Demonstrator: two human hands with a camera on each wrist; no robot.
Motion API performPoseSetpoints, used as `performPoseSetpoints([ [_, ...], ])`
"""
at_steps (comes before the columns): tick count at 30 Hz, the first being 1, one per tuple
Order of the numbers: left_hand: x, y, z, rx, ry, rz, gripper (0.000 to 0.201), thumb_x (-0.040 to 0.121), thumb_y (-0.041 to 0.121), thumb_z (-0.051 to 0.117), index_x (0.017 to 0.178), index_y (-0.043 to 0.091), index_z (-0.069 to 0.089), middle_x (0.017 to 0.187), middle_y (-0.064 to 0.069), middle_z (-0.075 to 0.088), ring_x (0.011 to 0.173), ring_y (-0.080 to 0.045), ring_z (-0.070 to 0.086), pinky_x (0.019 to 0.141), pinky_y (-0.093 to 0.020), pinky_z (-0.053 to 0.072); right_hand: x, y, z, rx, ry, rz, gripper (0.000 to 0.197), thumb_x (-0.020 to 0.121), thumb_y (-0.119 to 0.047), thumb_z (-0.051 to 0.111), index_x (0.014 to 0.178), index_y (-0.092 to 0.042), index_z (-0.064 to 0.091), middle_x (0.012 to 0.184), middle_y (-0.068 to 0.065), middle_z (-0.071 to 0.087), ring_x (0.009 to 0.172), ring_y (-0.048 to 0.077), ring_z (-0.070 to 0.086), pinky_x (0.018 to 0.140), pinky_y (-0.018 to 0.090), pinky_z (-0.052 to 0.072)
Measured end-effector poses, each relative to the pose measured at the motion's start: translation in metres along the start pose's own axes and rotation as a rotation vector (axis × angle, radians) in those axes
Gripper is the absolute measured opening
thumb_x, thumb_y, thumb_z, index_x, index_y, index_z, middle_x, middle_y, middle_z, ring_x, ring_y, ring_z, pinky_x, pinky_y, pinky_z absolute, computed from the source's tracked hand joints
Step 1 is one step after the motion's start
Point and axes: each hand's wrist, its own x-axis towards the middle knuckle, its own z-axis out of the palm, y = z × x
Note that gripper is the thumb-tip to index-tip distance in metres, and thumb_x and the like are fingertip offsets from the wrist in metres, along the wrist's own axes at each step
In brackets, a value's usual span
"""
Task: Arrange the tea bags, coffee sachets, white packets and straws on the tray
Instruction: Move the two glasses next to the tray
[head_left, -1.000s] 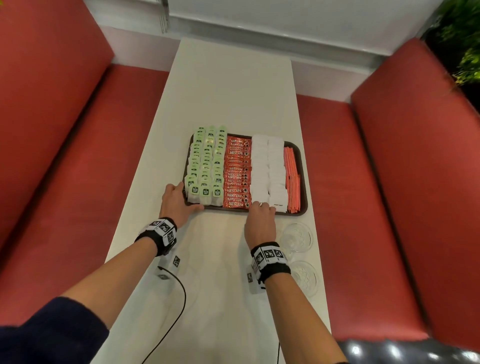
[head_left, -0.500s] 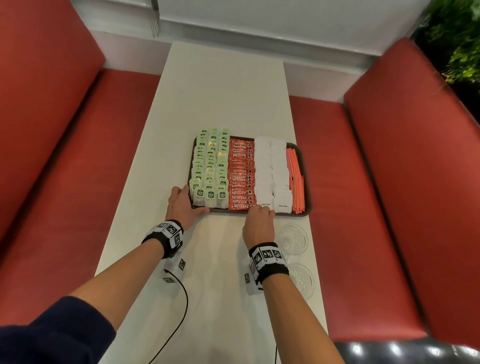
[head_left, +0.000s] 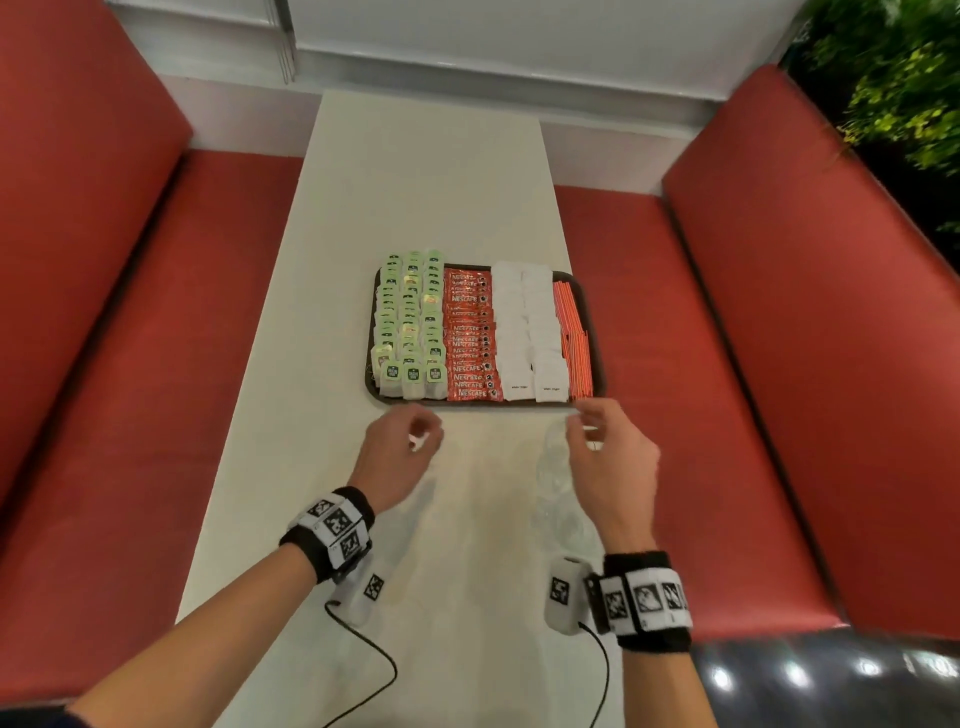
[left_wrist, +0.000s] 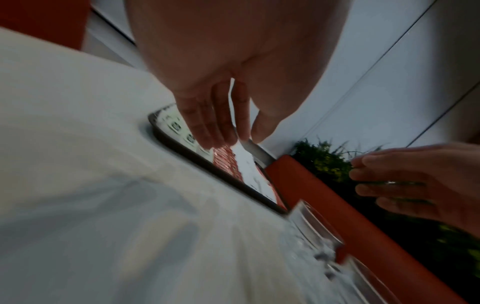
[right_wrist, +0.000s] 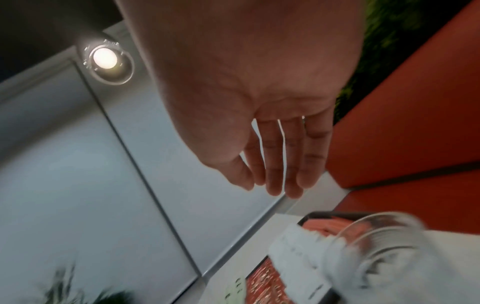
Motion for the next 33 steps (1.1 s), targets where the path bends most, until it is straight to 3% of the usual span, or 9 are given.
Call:
performPoseSetpoints([
  [3, -0.021, 0.017, 0.029, -0.028, -0.180, 0.043, 0.005, 0.100, 0.019, 0.071, 0.098, 0.022, 0.074, 0.098, 0.010, 0.071, 0.090, -0.004, 0.068, 0.084, -0.029, 0.058, -0.036, 0.029, -0.032, 0.009, 0.070, 0.144, 0.003, 0.102, -0.032, 0.070, 0.104, -0.030, 0.072, 0.090, -0.017, 0.074, 0.087, 0.003, 0.069, 0.070, 0.007, 0.042],
  [6, -0.028, 0.025, 0.060, 0.013, -0.319, 0.070, 0.010, 0.104, 0.026, 0.067, 0.109, 0.021, 0.074, 0.105, 0.006, 0.070, 0.091, -0.007, 0.067, 0.086, -0.029, 0.055, -0.073, 0.060, -0.039, 0.082, 0.094, 0.267, 0.012, 0.100, -0.038, 0.075, 0.100, -0.028, 0.069, 0.088, -0.013, 0.073, 0.085, 0.007, 0.069, 0.081, 0.026, 0.055],
  [8, -0.025, 0.029, 0.077, 0.042, -0.379, 0.058, 0.024, 0.107, 0.032, 0.064, 0.126, 0.020, 0.072, 0.115, 0.001, 0.068, 0.095, -0.014, 0.068, 0.090, -0.031, 0.054, -0.096, 0.081, -0.033, 0.140, 0.076, 0.351, 0.030, 0.093, -0.048, 0.082, 0.106, -0.028, 0.065, 0.097, -0.008, 0.073, 0.087, 0.007, 0.069, 0.083, 0.036, 0.058],
  [10, -0.020, 0.035, 0.092, 0.072, -0.443, 0.047, 0.031, 0.109, 0.035, 0.059, 0.135, 0.020, 0.069, 0.121, -0.003, 0.070, 0.102, -0.020, 0.068, 0.095, -0.034, 0.052, -0.113, 0.100, -0.024, 0.232, 0.011, 0.433, 0.057, 0.081, -0.050, 0.093, 0.122, -0.029, 0.060, 0.116, -0.006, 0.068, 0.096, 0.007, 0.070, 0.083, 0.032, 0.057],
  [15, -0.016, 0.047, 0.115, 0.132, -0.546, -0.005, 0.031, 0.112, 0.029, 0.048, 0.124, 0.017, 0.074, 0.124, -0.005, 0.075, 0.114, -0.026, 0.068, 0.097, -0.033, 0.050, -0.119, 0.120, 0.009, 0.271, -0.165, 0.429, 0.110, 0.065, -0.035, 0.105, 0.155, -0.032, 0.043, 0.142, -0.014, 0.052, 0.116, 0.006, 0.063, 0.091, 0.028, 0.056],
  [18, -0.024, 0.044, 0.122, 0.126, -0.564, -0.004, 0.027, 0.108, 0.019, 0.053, 0.125, 0.021, 0.074, 0.114, -0.004, 0.078, 0.106, -0.022, 0.071, 0.097, -0.032, 0.053, -0.110, 0.116, 0.018, 0.311, -0.122, 0.377, 0.098, 0.069, -0.030, 0.103, 0.150, -0.036, 0.048, 0.141, -0.016, 0.058, 0.113, 0.000, 0.063, 0.084, 0.016, 0.051],
  [21, -0.030, 0.037, 0.118, 0.076, -0.585, -0.002, 0.021, 0.107, 0.030, 0.059, 0.123, 0.026, 0.072, 0.103, 0.000, 0.079, 0.097, -0.019, 0.074, 0.089, -0.030, 0.055, -0.109, 0.114, 0.022, 0.349, -0.115, 0.357, 0.082, 0.073, -0.023, 0.100, 0.141, -0.036, 0.055, 0.131, -0.015, 0.067, 0.109, -0.001, 0.068, 0.078, 0.008, 0.053],
  [27, -0.049, 0.014, 0.084, -0.006, -0.600, 0.066, 0.008, 0.104, 0.031, 0.070, 0.102, 0.025, 0.075, 0.092, 0.008, 0.080, 0.086, -0.009, 0.076, 0.088, -0.030, 0.058, -0.118, 0.127, 0.031, 0.334, -0.280, 0.339, 0.072, 0.077, -0.004, 0.092, 0.132, -0.036, 0.057, 0.123, -0.010, 0.073, 0.098, 0.007, 0.075, 0.085, 0.028, 0.064],
  [33, -0.071, -0.018, 0.039, -0.069, -0.534, 0.005, 0.010, 0.100, 0.031, 0.076, 0.099, 0.022, 0.079, 0.090, 0.010, 0.082, 0.087, -0.006, 0.078, 0.089, -0.027, 0.059, -0.096, 0.109, 0.034, 0.521, -0.049, 0.424, 0.018, 0.106, -0.016, 0.065, 0.115, -0.028, 0.075, 0.101, 0.003, 0.080, 0.088, 0.024, 0.078, 0.081, 0.036, 0.066],
])
